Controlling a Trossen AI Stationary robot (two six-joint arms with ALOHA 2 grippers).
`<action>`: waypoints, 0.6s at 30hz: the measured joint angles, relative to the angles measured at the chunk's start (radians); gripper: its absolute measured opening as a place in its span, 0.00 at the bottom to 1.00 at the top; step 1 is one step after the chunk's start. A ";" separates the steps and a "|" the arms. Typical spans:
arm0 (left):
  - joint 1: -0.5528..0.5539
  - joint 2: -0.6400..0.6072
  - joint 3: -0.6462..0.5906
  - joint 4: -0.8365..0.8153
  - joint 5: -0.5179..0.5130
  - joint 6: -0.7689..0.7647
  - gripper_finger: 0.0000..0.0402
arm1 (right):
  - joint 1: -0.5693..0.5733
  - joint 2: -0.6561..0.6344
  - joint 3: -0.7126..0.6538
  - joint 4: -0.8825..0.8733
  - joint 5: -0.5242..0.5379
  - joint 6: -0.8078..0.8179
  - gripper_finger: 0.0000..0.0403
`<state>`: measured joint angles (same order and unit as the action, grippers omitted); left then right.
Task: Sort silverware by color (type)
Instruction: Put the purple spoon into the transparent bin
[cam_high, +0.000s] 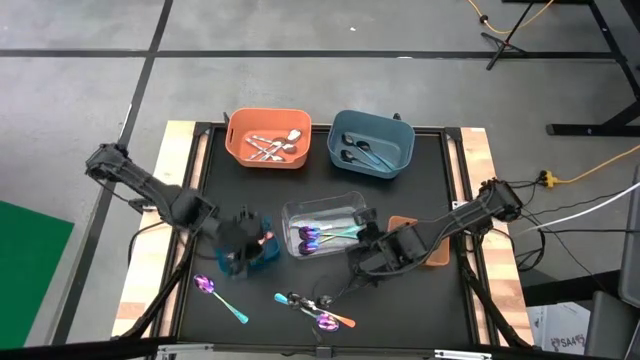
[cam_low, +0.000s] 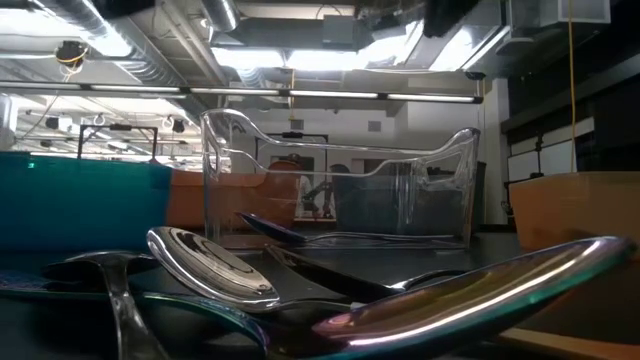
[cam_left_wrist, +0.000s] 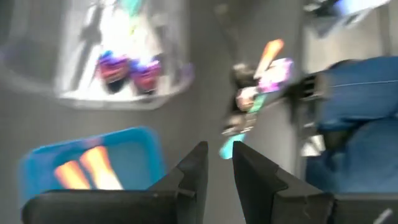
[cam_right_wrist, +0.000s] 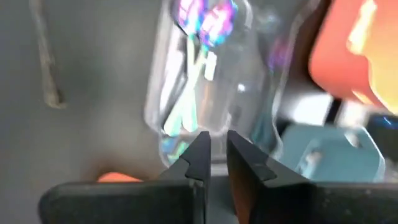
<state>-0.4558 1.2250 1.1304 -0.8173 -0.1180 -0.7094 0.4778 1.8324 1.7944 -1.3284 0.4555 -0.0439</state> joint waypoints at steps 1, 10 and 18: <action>-0.034 0.006 0.001 0.030 -0.012 -0.017 0.17 | 0.004 -0.007 -0.010 -0.013 0.023 0.025 0.10; -0.292 0.165 0.001 0.155 -0.035 -0.173 0.17 | 0.064 -0.109 -0.185 -0.031 0.065 0.256 0.10; -0.432 0.365 0.001 0.129 0.052 -0.224 0.17 | 0.088 -0.130 -0.226 -0.006 0.045 0.367 0.10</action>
<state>-0.8878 1.5898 1.1313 -0.6883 -0.0656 -0.9333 0.5654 1.7027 1.5681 -1.3341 0.5010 0.3230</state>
